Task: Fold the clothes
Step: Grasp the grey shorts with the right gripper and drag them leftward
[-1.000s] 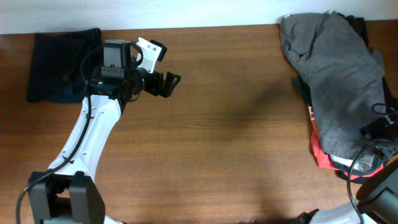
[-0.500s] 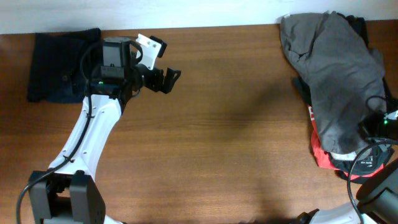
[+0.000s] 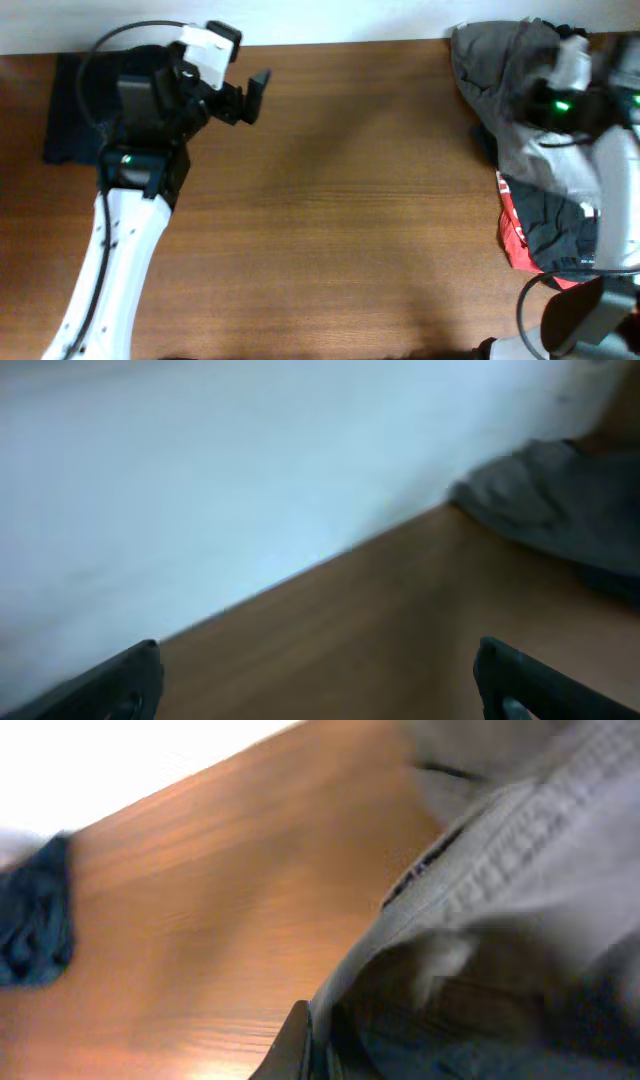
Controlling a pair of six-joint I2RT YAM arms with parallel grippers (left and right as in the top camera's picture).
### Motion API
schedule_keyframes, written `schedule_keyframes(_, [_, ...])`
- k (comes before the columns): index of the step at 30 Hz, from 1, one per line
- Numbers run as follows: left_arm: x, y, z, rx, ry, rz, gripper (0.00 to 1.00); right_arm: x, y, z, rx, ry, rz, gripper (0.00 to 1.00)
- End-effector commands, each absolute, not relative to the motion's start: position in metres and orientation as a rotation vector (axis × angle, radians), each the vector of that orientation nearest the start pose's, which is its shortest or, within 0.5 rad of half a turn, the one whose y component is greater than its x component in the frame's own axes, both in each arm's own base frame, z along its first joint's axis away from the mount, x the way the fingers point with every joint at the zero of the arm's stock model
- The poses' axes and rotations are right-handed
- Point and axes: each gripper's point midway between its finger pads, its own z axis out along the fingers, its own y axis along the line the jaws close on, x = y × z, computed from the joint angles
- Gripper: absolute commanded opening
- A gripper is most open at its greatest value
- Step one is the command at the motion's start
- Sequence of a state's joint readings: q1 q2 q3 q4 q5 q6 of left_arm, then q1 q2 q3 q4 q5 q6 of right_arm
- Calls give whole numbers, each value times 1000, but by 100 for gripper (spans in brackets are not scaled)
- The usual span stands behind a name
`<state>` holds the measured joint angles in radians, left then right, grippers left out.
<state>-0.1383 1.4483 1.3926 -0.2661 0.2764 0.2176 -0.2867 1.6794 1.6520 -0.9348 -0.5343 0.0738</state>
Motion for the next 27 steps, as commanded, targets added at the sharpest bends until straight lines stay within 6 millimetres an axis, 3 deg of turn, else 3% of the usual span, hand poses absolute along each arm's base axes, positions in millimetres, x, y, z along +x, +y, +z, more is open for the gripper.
schedule_keyframes(1, [446, -78, 370, 395, 1809, -17, 99, 434, 33, 266, -9, 2390, 653, 4])
schedule_keyframes(6, [434, -50, 376, 296, 1840, 121, 99, 434, 111, 250, -222, 2434, 648, 4])
schedule_keyframes(13, [427, -24, 368, 208, 1899, 258, 99, 415, 211, 203, -440, 2539, 709, 4])
schedule_keyframes(22, [425, 16, 359, 102, 1947, 305, 99, 379, 307, 154, -663, 2601, 797, 4])
schedule_keyframes(27, [423, 39, 356, 49, 1963, 332, 99, 358, 346, 147, -740, 2589, 840, 4])
